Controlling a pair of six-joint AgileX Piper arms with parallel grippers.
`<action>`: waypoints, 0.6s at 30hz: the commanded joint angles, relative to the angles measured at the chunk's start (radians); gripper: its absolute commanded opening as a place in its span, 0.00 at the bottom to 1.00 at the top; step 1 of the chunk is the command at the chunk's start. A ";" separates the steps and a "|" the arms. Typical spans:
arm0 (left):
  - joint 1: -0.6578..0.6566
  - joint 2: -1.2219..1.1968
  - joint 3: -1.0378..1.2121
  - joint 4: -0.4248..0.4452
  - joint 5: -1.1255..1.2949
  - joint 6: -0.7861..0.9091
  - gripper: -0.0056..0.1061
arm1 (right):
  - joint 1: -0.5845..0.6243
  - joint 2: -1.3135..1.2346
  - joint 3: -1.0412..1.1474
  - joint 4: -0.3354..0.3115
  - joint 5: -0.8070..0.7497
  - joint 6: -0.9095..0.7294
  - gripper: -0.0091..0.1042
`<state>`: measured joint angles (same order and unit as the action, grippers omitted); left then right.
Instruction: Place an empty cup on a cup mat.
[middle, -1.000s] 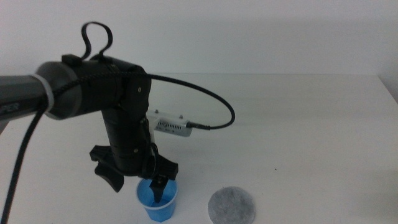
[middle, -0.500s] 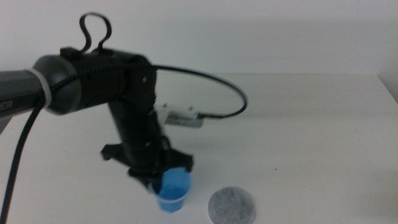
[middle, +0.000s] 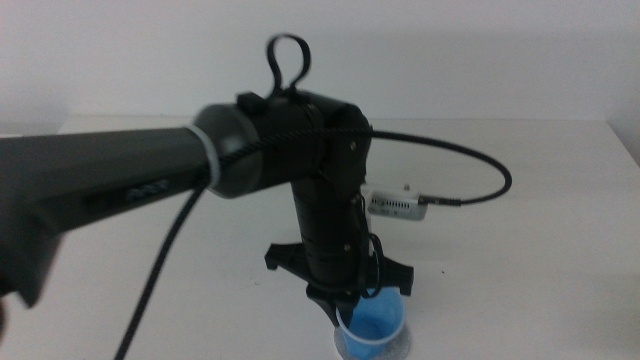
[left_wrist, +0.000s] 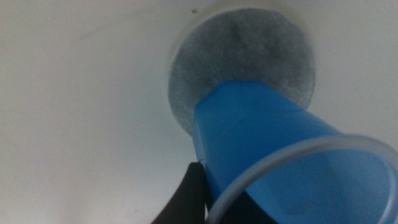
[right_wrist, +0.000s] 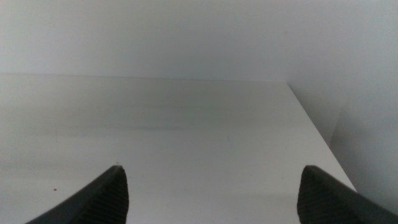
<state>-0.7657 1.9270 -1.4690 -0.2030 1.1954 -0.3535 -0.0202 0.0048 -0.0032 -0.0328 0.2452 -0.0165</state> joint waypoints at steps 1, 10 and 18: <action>-0.004 0.025 -0.010 -0.028 -0.011 -0.005 0.03 | 0.002 -0.005 0.003 -0.005 -0.007 -0.004 0.90; -0.004 0.061 -0.010 -0.041 -0.065 0.050 0.05 | 0.002 -0.005 0.003 -0.005 -0.007 -0.004 0.90; 0.012 0.048 -0.010 -0.036 -0.065 0.122 0.40 | 0.002 -0.005 0.003 -0.005 -0.007 -0.004 0.90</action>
<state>-0.7617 1.9869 -1.4748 -0.2418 1.1369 -0.2631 -0.0202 0.0048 -0.0032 -0.0328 0.2452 -0.0165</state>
